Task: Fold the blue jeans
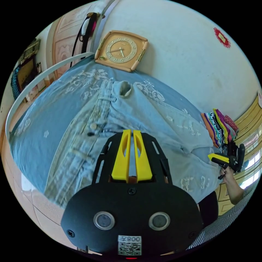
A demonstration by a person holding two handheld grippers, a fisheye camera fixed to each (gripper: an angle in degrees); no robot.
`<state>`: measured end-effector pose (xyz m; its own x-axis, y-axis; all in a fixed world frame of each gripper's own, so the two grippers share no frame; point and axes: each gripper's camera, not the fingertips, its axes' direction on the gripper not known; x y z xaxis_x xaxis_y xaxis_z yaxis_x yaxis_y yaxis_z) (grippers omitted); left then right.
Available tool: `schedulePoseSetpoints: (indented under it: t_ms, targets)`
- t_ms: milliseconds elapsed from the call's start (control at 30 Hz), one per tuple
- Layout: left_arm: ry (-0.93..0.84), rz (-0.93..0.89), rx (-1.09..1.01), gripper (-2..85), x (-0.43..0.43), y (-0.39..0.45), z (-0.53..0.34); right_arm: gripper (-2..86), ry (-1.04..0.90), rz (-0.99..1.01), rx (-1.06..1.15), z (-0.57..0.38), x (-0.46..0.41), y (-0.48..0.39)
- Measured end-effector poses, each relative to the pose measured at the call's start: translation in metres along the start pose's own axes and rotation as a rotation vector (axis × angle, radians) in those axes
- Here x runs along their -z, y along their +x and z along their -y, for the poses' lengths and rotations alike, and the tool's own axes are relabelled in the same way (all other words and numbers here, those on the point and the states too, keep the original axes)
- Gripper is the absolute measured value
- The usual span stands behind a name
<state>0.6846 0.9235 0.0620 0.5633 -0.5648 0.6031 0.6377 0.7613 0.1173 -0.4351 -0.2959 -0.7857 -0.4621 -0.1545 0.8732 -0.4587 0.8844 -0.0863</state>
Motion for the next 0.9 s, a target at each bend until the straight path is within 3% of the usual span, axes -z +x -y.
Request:
schedulePoseSetpoints:
  t_ms: [267, 433, 633, 733, 833, 900]
  targets:
    - [-0.059, 0.028, -0.093, 6.5, -0.103, -0.044, 0.089, 0.1, 0.081, 0.169, 0.093, 0.169, 0.015, -0.031]
    - [-0.239, 0.033, -0.185, 2.3, -0.166, -0.070, 0.109, 0.1, 0.087, 0.195, 0.122, 0.224, 0.028, -0.038]
    - [-0.101, -0.366, -0.015, 0.6, -0.179, -0.141, 0.111, 0.1, 0.161, 0.245, 0.103, 0.303, 0.055, -0.030]
    - [-0.156, -0.375, 0.083, 0.5, -0.212, -0.169, 0.102, 0.1, 0.206, 0.223, 0.118, 0.359, 0.064, -0.035]
    - [-0.120, -0.405, 0.139, 0.4, -0.232, -0.182, 0.093, 0.1, 0.141, 0.187, 0.142, 0.421, 0.057, -0.042]
    - [-0.063, -0.325, 0.107, 0.3, -0.235, -0.185, 0.090, 0.1, 0.124, 0.146, 0.130, 0.453, 0.054, -0.043]
